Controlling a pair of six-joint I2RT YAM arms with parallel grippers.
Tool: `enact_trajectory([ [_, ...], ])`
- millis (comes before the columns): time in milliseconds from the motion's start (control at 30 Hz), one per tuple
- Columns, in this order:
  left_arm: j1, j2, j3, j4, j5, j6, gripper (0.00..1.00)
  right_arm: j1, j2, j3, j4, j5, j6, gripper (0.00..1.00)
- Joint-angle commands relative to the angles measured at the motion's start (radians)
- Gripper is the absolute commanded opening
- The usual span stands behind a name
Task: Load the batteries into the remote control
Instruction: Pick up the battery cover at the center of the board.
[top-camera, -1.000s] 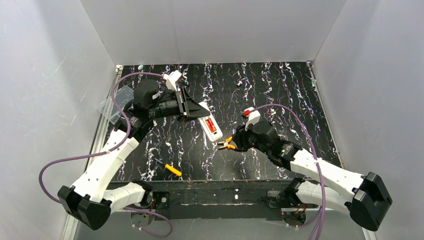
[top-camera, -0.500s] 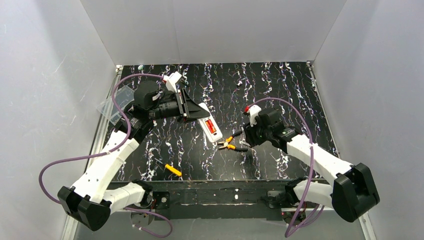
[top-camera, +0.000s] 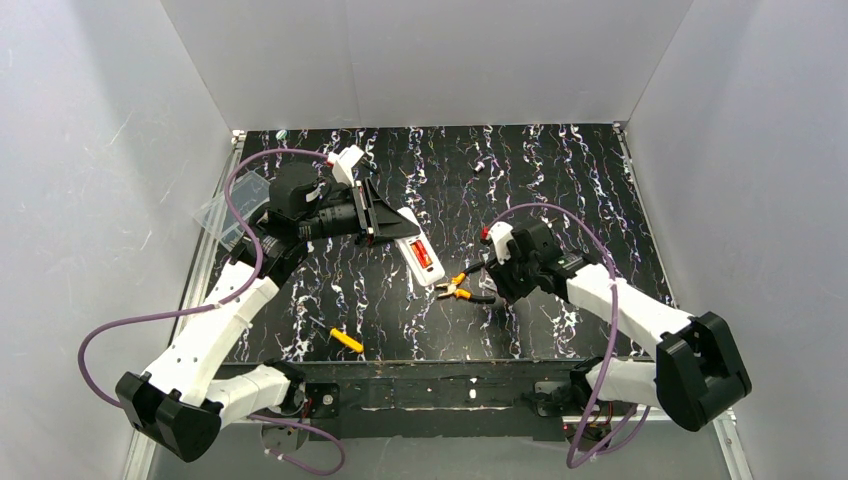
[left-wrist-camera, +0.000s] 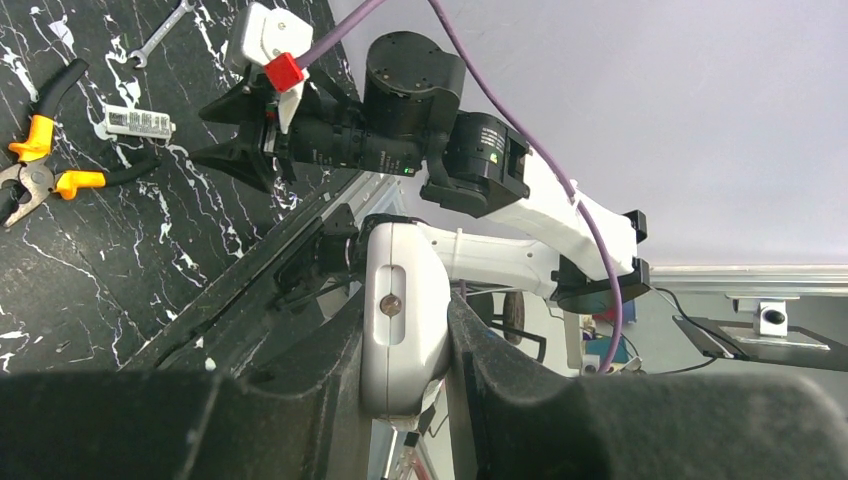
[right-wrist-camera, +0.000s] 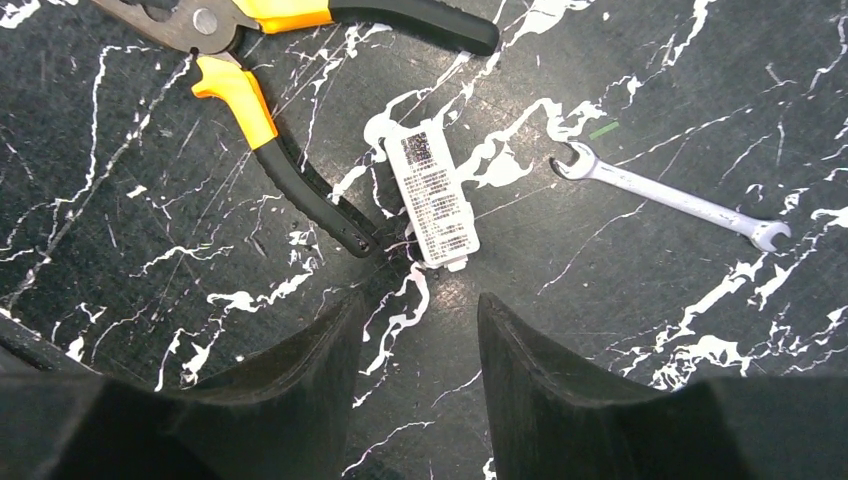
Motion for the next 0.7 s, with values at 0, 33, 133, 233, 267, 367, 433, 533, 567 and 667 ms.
enact_trajectory([
  [0, 0.005, -0.027, -0.006, 0.044, 0.042, -0.004, 0.0, -0.001, 0.042, 0.039, 0.023, -0.011, -0.045, 0.53],
  [33, 0.005, -0.028, -0.006, 0.041, 0.042, -0.003, 0.0, -0.002, 0.056, 0.041, 0.03, -0.021, -0.049, 0.52],
  [133, 0.005, -0.031, -0.008, 0.035, 0.042, 0.001, 0.0, -0.002, 0.095, 0.048, 0.051, -0.044, -0.055, 0.52],
  [233, 0.006, -0.035, -0.011, 0.031, 0.039, 0.002, 0.0, -0.002, 0.134, 0.057, 0.068, -0.041, -0.056, 0.53],
  [267, 0.005, -0.035, -0.011, 0.031, 0.039, 0.004, 0.0, -0.003, 0.147, 0.06, 0.072, -0.034, -0.056, 0.54],
  [367, 0.005, -0.031, -0.004, 0.027, 0.04, 0.005, 0.0, -0.001, 0.177, 0.068, 0.082, -0.005, -0.061, 0.54],
  [433, 0.006, -0.029, 0.001, 0.021, 0.043, 0.009, 0.0, -0.003, 0.193, 0.071, 0.091, 0.013, -0.064, 0.55],
  [533, 0.005, -0.027, 0.003, 0.015, 0.043, 0.013, 0.0, -0.003, 0.209, 0.073, 0.1, 0.027, -0.076, 0.55],
  [567, 0.005, -0.026, 0.002, 0.016, 0.043, 0.013, 0.0, -0.002, 0.216, 0.074, 0.101, 0.03, -0.078, 0.55],
  [667, 0.005, -0.027, 0.002, 0.014, 0.043, 0.014, 0.0, -0.002, 0.234, 0.079, 0.101, 0.036, -0.087, 0.55],
])
